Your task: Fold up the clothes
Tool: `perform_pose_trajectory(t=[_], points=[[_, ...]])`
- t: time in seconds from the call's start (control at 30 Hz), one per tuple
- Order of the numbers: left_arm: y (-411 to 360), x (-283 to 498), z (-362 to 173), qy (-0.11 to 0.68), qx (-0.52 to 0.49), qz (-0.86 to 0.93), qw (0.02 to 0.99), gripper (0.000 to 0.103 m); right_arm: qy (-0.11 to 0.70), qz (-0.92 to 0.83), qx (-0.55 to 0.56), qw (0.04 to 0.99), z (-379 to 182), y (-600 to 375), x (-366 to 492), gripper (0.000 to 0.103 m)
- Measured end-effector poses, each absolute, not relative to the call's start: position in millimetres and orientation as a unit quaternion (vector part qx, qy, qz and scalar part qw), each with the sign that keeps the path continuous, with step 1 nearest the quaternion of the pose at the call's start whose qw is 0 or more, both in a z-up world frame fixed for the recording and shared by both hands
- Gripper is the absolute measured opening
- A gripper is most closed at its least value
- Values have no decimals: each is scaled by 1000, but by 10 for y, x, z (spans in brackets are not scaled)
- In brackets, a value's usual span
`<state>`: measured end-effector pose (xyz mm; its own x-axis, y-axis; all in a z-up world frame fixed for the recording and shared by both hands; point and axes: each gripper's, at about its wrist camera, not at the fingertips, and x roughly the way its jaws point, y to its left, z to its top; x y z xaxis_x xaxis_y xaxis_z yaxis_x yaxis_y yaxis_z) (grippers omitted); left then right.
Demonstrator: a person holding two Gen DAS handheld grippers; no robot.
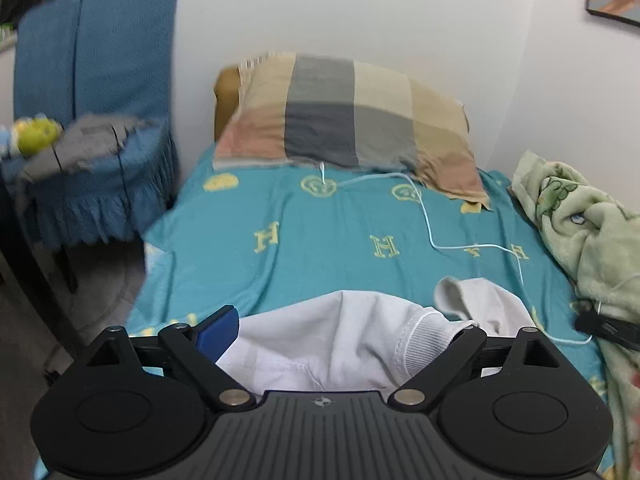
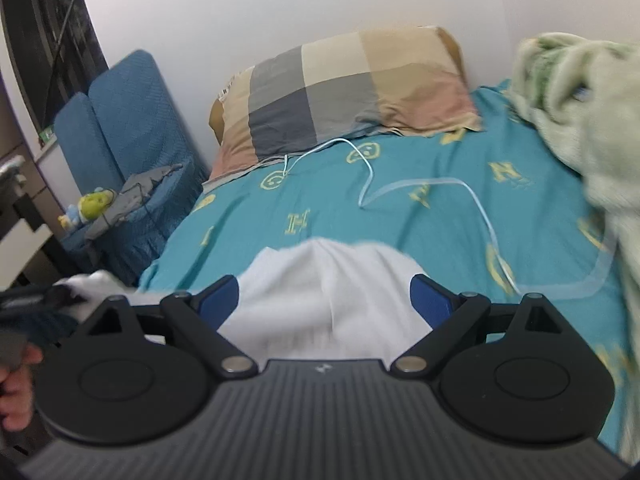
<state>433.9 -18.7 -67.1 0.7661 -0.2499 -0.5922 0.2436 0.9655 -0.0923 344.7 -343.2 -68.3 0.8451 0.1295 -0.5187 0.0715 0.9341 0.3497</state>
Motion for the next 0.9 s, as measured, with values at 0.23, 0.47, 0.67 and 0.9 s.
perform_pose_trajectory(t=[0.23, 0.47, 0.67, 0.9], points=[[-356, 4098, -797, 299, -6, -100, 949, 9, 293, 17, 276, 915, -606, -3352, 1979, 94], [-566, 4602, -856, 290, -14, -45, 956, 5, 288, 18, 237, 927, -717, -3200, 1920, 94], [-682, 5488, -1218, 339, -16, 12, 941, 6, 324, 10, 224, 919, -1095, -3290, 2210, 94], [-616, 5929, -1646, 400, -71, 14, 914, 60, 348, 2, 231, 909, -1424, -3407, 2480, 94]])
